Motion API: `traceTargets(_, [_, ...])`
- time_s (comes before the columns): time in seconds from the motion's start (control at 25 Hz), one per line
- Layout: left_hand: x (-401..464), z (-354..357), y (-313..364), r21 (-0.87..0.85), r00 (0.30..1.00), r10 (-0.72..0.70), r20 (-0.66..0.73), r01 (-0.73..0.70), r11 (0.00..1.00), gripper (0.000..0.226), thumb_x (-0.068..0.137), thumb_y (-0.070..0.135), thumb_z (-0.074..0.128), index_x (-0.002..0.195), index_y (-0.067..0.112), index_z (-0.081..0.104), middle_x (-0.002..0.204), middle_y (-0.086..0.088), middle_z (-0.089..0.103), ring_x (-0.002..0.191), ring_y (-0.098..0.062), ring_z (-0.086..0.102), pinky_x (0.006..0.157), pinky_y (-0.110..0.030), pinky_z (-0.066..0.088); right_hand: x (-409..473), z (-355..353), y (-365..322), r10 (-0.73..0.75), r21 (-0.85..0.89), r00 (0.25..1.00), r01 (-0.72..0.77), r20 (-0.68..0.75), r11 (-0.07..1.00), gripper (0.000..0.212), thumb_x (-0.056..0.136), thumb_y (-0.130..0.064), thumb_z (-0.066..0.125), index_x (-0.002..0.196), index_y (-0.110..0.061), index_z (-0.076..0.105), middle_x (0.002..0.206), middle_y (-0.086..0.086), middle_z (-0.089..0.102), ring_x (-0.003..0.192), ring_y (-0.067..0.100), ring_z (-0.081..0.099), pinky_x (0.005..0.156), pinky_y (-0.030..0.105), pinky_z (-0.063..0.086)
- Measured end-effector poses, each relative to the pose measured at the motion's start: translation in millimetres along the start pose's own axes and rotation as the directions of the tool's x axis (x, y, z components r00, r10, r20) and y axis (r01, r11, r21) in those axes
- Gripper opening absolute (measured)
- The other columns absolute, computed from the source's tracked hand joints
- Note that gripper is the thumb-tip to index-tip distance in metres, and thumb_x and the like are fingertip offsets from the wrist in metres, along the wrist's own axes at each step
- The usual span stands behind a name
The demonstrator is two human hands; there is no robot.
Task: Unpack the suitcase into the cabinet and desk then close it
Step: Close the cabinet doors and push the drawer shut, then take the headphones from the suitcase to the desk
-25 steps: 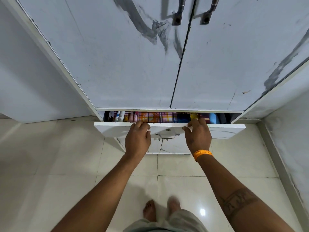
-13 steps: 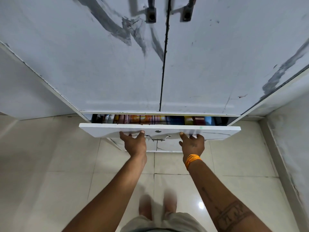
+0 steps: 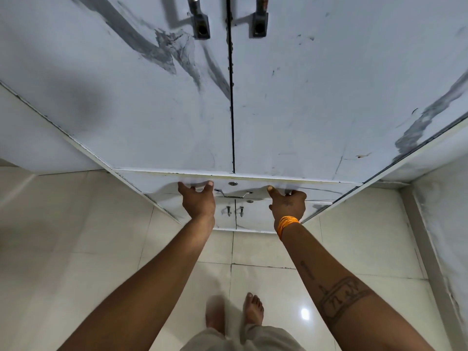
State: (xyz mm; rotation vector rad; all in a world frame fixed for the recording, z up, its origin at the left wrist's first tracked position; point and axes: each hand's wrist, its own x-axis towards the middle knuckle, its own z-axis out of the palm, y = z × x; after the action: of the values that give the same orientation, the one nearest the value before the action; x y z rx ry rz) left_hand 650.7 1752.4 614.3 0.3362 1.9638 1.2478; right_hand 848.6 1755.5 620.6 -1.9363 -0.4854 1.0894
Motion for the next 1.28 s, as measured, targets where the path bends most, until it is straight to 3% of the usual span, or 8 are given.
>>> traceTargets(0.2, [-11,-14,1,0.013,0.999,0.042,0.021,-0.043,0.999,0.095,0.085,0.043,0.084,0.161,0.025,0.029,0.142,-0.008,0.063,0.122,-0.026,0.065,0.102,-0.051,0.056,-9,-9,1,-0.025,-0.027,0.995,0.028,0.097,0.999,0.058,0.073,-0.029,0.093,0.114,-0.015,0.055,0.099,-0.005,0.061,0.102,0.034,0.068,0.091,0.052,0.060])
traceTargets(0.36, [-47,-48,21,-0.072,0.989,0.144,0.039,-0.141,0.987,0.075,0.087,0.051,0.078,0.150,0.035,0.041,0.131,0.003,0.064,0.105,-0.005,0.066,0.099,-0.045,0.057,-57,-7,-16,-0.244,0.032,0.937,0.244,0.252,0.969,0.030,0.080,-0.024,0.082,0.108,-0.024,0.069,0.107,-0.008,0.068,0.103,0.019,0.069,0.090,0.052,0.061])
traceTargets(0.44, [-67,-78,26,-0.132,0.983,0.181,0.036,-0.175,0.976,0.061,0.088,0.052,0.076,0.141,0.037,0.051,0.126,0.004,0.067,0.106,-0.011,0.069,0.095,-0.043,0.059,-92,2,-34,-0.323,0.109,0.879,0.304,0.352,0.946,0.016,0.080,-0.028,0.076,0.094,-0.032,0.071,0.101,-0.008,0.074,0.101,0.016,0.071,0.087,0.052,0.061])
traceTargets(0.64, [-124,-173,30,-0.183,0.976,0.216,-0.007,-0.213,0.960,0.019,0.100,0.030,0.068,0.117,0.023,0.070,0.108,-0.001,0.078,0.094,-0.020,0.077,0.082,-0.041,0.061,-192,23,-48,-0.341,0.139,0.583,0.363,0.737,0.921,0.007,0.094,-0.022,0.071,0.094,-0.016,0.074,0.093,0.006,0.077,0.087,0.026,0.075,0.076,0.043,0.062])
traceTargets(0.8, [-170,-276,21,-0.243,0.949,0.211,-0.235,-0.267,0.933,0.021,0.102,0.028,0.065,0.109,0.011,0.074,0.100,-0.004,0.080,0.091,-0.028,0.076,0.078,-0.040,0.061,-291,40,-24,-0.266,0.134,0.291,0.404,0.919,0.905,0.013,0.098,-0.022,0.068,0.097,-0.011,0.073,0.093,0.008,0.077,0.087,0.027,0.076,0.075,0.040,0.061])
traceTargets(0.92, [-206,-349,1,-0.259,0.900,0.179,-0.398,-0.297,0.919,0.024,0.102,0.030,0.064,0.107,0.008,0.074,0.098,-0.007,0.079,0.090,-0.031,0.076,0.077,-0.040,0.061,-363,49,2,-0.208,0.137,0.122,0.432,0.970,0.891,0.013,0.098,-0.024,0.068,0.096,-0.012,0.073,0.091,0.007,0.078,0.086,0.027,0.076,0.076,0.043,0.062])
traceTargets(1.12, [-294,-485,-67,-0.280,0.730,0.085,-0.678,-0.364,0.888,0.024,0.103,0.028,0.062,0.104,0.007,0.074,0.097,-0.009,0.079,0.083,-0.027,0.075,0.076,-0.042,0.060,-508,36,76,-0.067,0.164,-0.209,0.490,0.976,0.856,0.013,0.099,-0.023,0.068,0.101,-0.011,0.073,0.090,0.006,0.078,0.084,0.026,0.076,0.074,0.042,0.063])
traceTargets(1.28, [-373,-580,-142,-0.324,0.600,-0.029,-0.799,-0.390,0.862,0.022,0.104,0.026,0.060,0.101,0.009,0.074,0.097,-0.012,0.079,0.080,-0.025,0.073,0.075,-0.041,0.057,-611,4,155,0.052,0.159,-0.374,0.512,0.926,0.844,0.014,0.099,-0.023,0.068,0.101,-0.011,0.073,0.089,0.006,0.078,0.083,0.026,0.077,0.075,0.044,0.063])
